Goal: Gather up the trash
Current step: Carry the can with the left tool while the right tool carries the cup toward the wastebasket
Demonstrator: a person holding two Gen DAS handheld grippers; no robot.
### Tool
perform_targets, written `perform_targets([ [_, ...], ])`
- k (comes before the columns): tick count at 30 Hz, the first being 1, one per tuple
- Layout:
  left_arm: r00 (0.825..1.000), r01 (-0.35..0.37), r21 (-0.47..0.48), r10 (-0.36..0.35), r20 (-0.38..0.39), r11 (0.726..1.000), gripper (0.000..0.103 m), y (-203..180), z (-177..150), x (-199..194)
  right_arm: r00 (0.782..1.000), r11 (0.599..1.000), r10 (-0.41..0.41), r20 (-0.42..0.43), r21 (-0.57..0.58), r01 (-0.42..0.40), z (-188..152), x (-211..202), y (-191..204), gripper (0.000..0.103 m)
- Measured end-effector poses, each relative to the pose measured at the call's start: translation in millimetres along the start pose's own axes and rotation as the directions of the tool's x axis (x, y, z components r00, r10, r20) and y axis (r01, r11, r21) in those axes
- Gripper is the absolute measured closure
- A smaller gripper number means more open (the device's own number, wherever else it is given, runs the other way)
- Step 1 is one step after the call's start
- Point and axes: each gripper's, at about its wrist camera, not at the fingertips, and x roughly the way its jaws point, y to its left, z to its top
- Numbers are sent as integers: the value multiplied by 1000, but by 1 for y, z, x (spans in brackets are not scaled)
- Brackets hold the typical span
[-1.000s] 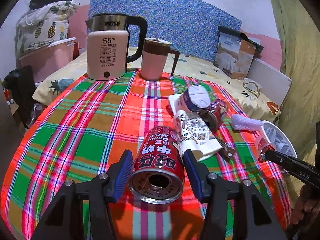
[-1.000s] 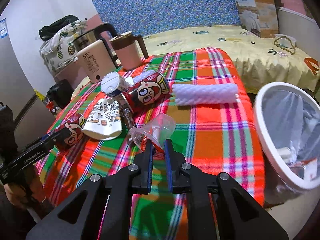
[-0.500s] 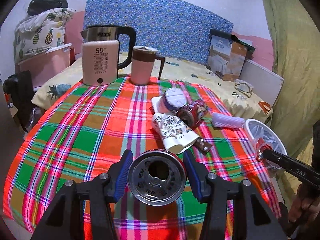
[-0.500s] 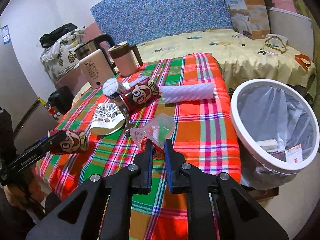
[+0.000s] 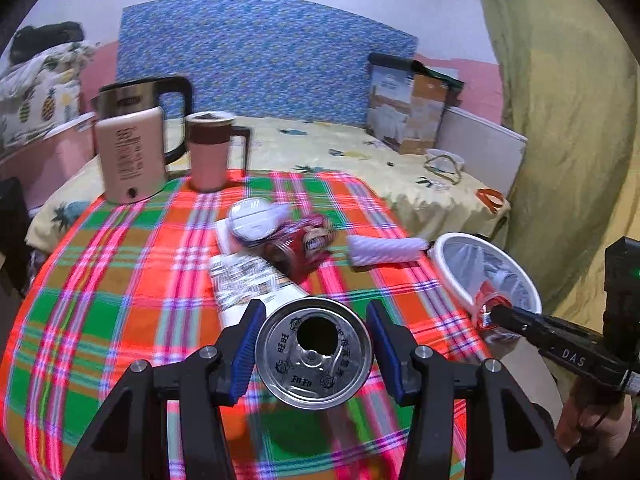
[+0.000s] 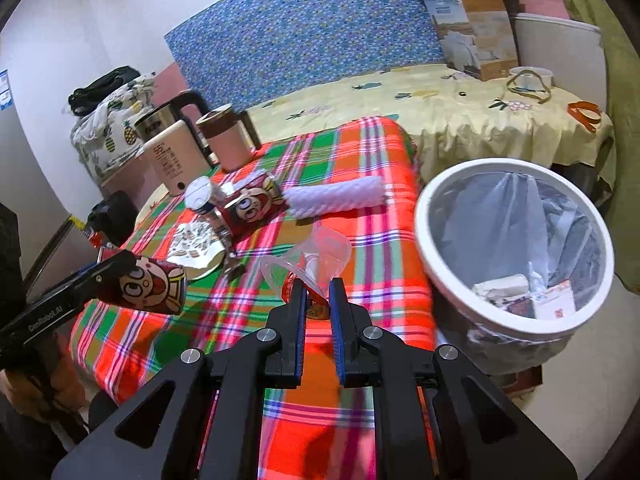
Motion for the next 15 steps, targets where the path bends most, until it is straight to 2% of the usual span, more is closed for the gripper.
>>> perform_targets([
  [8, 996, 88, 65, -88, -2, 994, 51, -51, 21, 28, 998, 997, -61, 31, 50, 60, 3, -15, -34, 89],
  [15, 986, 167, 116, -166, -23, 979, 51, -98, 36, 58, 991, 987, -127, 44, 103, 122, 5, -24, -69, 89],
])
